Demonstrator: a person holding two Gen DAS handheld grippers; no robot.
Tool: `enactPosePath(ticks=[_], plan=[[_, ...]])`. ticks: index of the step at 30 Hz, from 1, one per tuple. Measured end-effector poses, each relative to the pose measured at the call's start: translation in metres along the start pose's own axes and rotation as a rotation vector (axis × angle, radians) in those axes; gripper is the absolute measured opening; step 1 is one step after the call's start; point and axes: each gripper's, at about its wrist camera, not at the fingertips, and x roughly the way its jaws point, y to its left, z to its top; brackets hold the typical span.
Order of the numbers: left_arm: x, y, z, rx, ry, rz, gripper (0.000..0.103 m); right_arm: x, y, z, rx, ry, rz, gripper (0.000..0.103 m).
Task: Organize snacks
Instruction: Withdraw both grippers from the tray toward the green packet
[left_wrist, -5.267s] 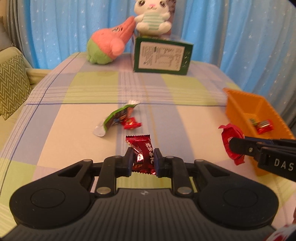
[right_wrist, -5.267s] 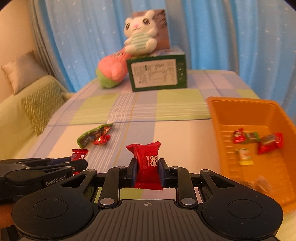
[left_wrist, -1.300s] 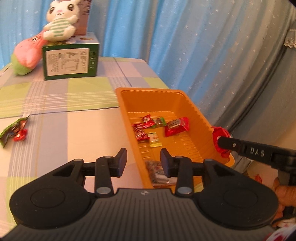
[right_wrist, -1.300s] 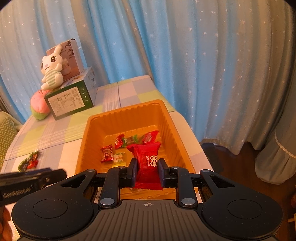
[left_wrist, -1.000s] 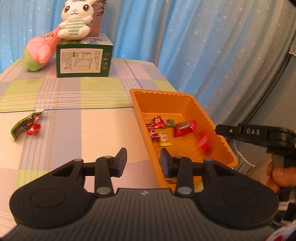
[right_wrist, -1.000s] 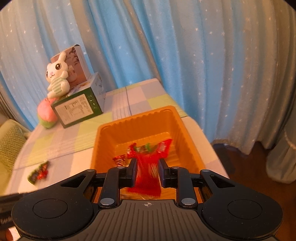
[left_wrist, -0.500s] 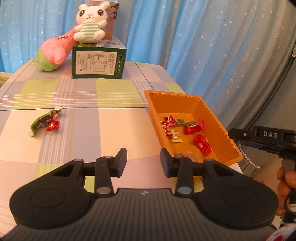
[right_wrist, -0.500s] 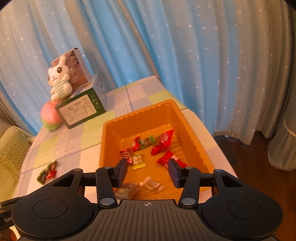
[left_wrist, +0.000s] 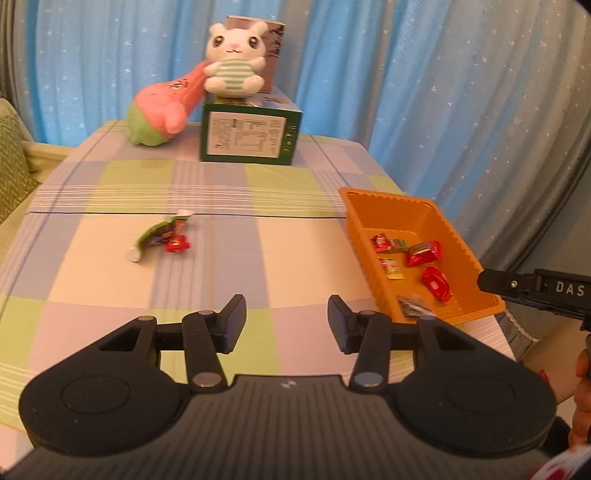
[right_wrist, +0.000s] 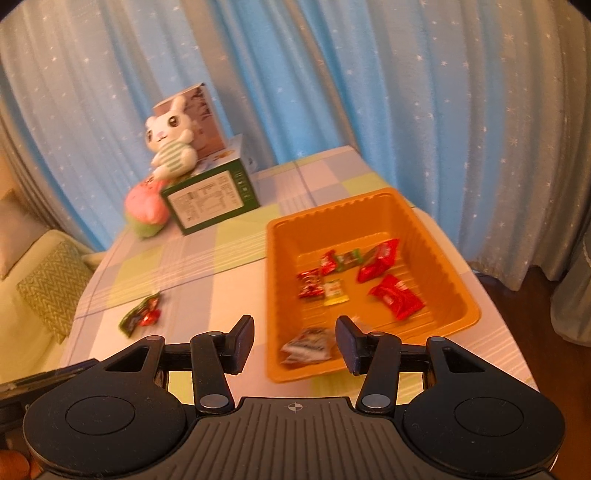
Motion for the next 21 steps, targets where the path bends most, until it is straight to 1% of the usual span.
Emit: enactPosePath(ticks=[5,12,21], plan=[[-0.015,0.016,-0.005,-0.008,-0.012,0.028,0.048,-0.005,0.018,-0.008,-0.02,0.001,0.015,0.05],[-0.03,0.034,-0.009,-0.007,-0.023,0.071,0.05,-0.004,0.039,-0.015,-0.052,0.011,0.041,0.05],[-0.037,0.052,-0.008,-0.018,-0.037,0.101,0.051,0.004,0.067,-0.022,-0.099,0.024,0.073,0.05]])
